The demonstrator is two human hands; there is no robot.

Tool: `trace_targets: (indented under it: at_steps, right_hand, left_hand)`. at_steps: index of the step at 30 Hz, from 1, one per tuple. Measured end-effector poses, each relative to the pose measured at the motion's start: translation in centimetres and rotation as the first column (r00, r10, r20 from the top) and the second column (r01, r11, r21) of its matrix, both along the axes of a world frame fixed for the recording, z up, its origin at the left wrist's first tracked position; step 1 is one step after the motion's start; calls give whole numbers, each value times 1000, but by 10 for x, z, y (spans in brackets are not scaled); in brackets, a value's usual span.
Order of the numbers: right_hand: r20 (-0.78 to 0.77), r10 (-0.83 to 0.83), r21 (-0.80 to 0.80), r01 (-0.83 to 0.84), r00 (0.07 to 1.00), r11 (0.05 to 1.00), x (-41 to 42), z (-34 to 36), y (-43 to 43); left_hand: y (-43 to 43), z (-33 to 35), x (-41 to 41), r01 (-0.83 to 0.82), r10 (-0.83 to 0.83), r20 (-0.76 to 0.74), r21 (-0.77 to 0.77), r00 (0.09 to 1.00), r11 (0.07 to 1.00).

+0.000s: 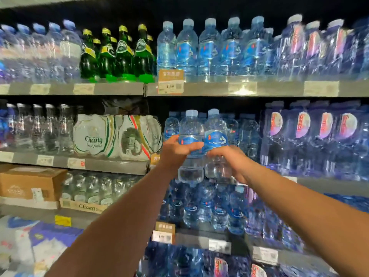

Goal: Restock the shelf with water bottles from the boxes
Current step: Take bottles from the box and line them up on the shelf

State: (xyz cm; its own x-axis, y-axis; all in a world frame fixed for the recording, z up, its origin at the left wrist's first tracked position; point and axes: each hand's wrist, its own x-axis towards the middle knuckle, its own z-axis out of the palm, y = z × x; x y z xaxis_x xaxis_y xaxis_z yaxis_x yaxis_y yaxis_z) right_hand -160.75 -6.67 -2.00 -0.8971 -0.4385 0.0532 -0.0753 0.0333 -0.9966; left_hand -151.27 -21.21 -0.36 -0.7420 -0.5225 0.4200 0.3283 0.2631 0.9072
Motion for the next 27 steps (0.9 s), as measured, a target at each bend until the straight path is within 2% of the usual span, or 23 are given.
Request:
trace_targets:
  at_steps: [4, 7, 10, 17, 22, 25, 27]
  right_hand:
    - [-15, 46, -1, -46, 999, 999, -21, 11, -12]
    - [-44, 79, -12, -79, 996, 997, -24, 15, -19]
    - [-24, 91, -6, -91, 996, 996, -32, 17, -27]
    - [21, -10, -107, 12, 1000, 994, -52, 20, -53]
    - [-20, -94, -161, 89, 995, 983, -57, 23, -68]
    - [-54, -121, -175, 110, 991, 978, -65, 19, -83]
    - [-71, -157, -162, 144, 985, 976, -72, 12, -94]
  left_hand:
    - [-10, 5, -29, -126, 125, -13, -80, 992, 989]
    - [-15, 10, -39, -92, 93, 46, -18, 995, 996]
    - [-27, 10, -56, -76, 77, 54, -19, 996, 997]
    - [-51, 9, -88, -112, 114, 13, -102, 993, 988]
    - [-70, 12, -108, -107, 108, 2, -110, 994, 988]
    - [-89, 4, -123, -76, 71, -57, -102, 996, 992]
    - [-98, -1, -129, -73, 63, -68, -159, 996, 985]
